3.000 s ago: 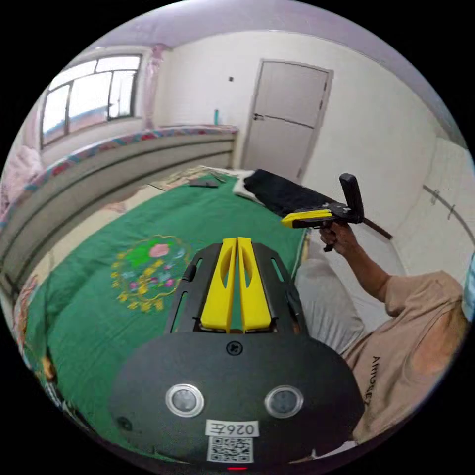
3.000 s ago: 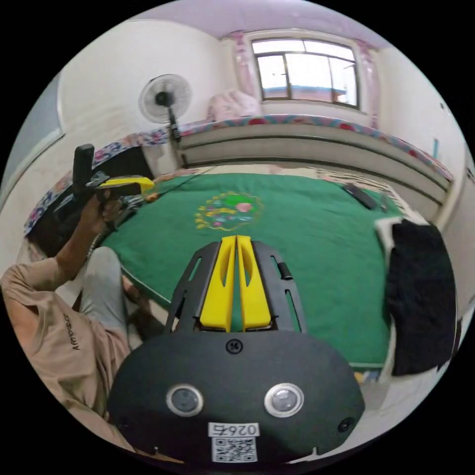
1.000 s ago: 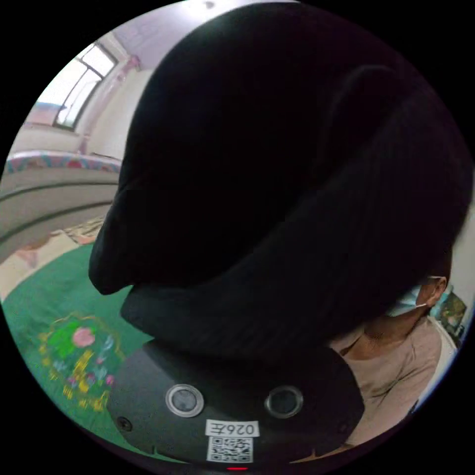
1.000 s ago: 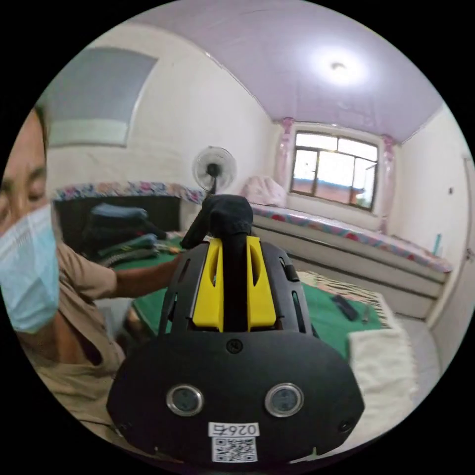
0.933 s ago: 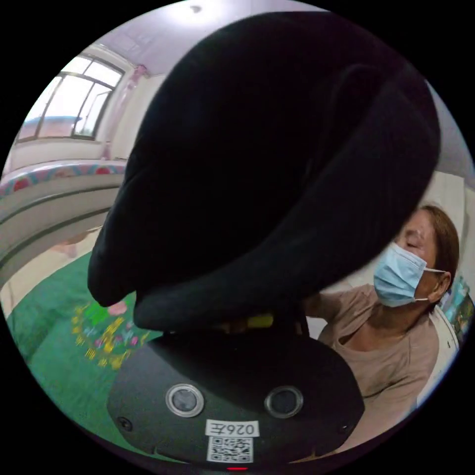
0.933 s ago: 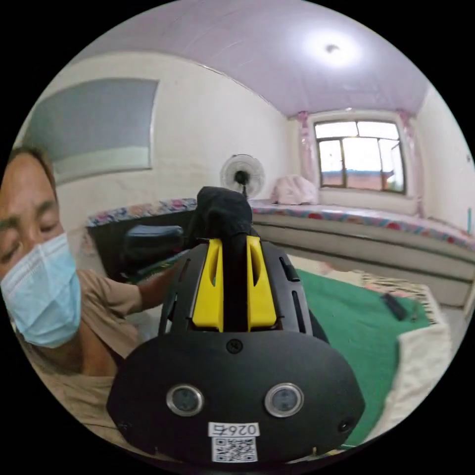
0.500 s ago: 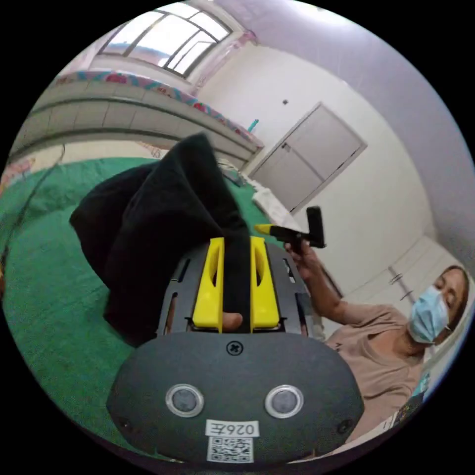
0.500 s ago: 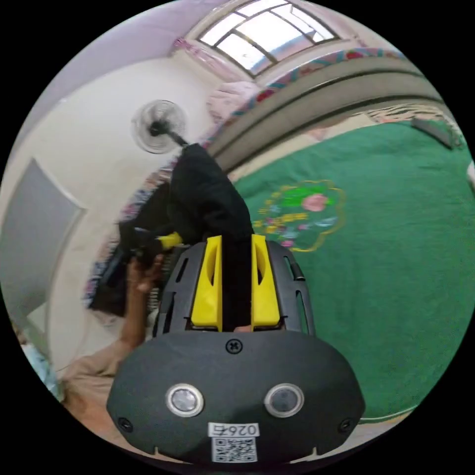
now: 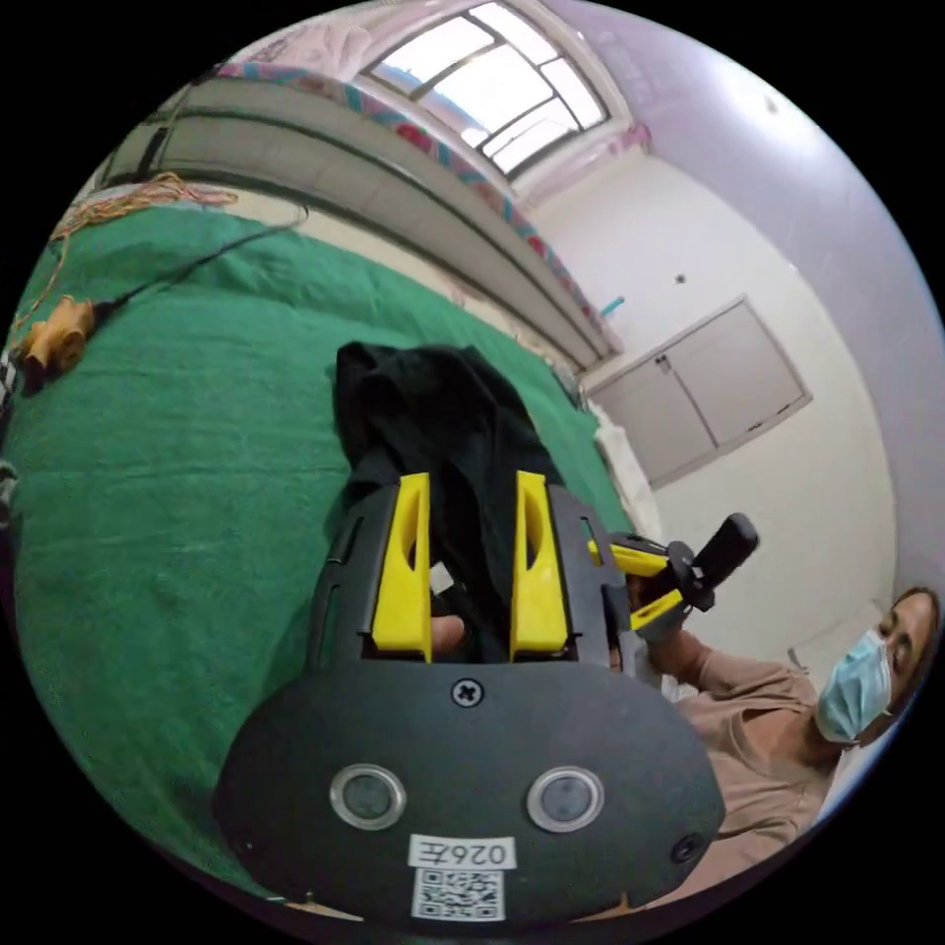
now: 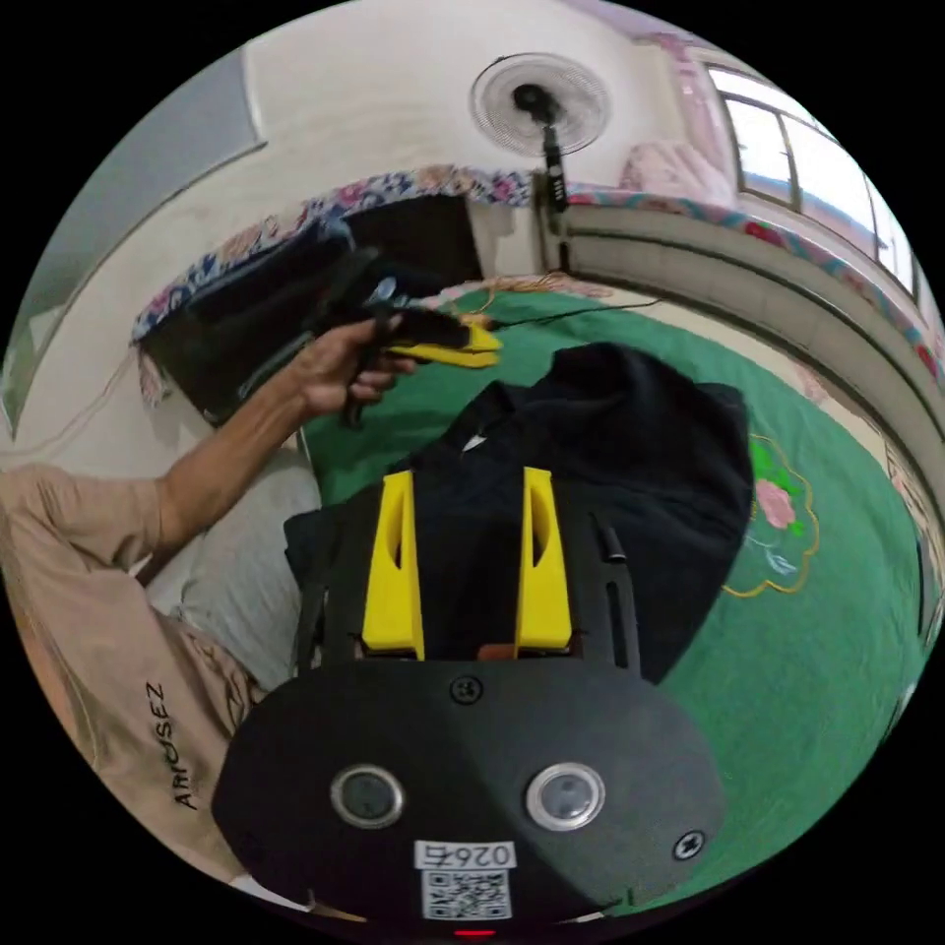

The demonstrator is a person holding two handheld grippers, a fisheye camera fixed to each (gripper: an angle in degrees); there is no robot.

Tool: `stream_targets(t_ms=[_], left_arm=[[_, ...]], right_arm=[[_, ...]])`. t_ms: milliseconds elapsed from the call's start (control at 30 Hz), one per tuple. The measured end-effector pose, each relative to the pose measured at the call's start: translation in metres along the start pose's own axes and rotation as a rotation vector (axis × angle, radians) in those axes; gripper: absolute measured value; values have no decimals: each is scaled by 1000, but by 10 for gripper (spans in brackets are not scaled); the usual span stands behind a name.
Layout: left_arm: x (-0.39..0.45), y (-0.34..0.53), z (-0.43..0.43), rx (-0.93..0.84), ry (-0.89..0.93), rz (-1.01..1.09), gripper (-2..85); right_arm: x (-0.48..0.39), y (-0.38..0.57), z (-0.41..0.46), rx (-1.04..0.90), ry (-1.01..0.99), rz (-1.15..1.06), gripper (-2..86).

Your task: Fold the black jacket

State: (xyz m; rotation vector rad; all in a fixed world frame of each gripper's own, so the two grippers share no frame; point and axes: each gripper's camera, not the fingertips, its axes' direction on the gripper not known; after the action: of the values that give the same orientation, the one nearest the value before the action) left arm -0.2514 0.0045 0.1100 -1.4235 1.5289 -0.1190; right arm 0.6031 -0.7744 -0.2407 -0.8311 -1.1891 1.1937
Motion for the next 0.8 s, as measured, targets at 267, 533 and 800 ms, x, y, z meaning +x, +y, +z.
stream_targets(t_ms=[267, 533, 800], left_arm=[[54, -9, 42, -147, -307, 136, 35], [69, 14, -9, 52, 39, 113, -1], [198, -36, 40, 122, 304, 396, -2]], right_arm=[[-4, 2, 62, -193, 36, -38, 10], [82, 36, 16, 142, -389, 263, -12], [142, 75, -53, 413, -218, 375, -13]])
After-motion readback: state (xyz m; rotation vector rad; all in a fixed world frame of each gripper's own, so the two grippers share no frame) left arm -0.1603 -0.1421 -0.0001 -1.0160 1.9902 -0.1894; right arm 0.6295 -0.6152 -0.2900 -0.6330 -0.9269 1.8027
